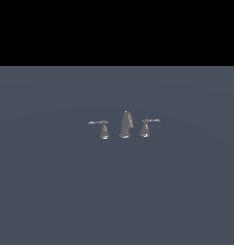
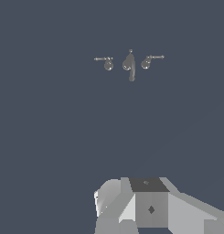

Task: Turn on the faucet by rotating a designated handle.

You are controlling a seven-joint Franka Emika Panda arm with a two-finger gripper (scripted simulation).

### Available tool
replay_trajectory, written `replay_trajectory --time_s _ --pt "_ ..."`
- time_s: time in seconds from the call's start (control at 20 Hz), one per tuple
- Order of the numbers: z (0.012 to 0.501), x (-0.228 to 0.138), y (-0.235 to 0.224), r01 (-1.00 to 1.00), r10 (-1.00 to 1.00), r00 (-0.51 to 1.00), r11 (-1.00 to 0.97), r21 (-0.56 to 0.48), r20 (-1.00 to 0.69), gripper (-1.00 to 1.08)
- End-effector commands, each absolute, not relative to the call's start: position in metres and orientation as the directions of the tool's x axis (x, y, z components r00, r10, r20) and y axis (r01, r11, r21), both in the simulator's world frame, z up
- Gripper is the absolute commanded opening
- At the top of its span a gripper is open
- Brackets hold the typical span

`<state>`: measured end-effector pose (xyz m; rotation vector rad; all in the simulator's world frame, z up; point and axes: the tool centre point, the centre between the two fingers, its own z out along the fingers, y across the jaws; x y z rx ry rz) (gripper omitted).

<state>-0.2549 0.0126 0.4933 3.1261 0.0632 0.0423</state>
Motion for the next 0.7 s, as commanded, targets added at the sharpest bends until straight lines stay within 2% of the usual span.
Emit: replay_trajectory --time_s 0.0,0.35,0.65 --pt "0.493 -0.255 0.013 0.040 0.041 0.999 -0.999 0.015 0.027 -1.00" --pt "0.485 -0.247 0.015 0.009 0.009 1.000 -1.000 0.014 0.026 -1.00" --pt "0.463 -0.226 0.021 -0.069 -0.068 0.997 -0.998 0.012 0.026 -1.00"
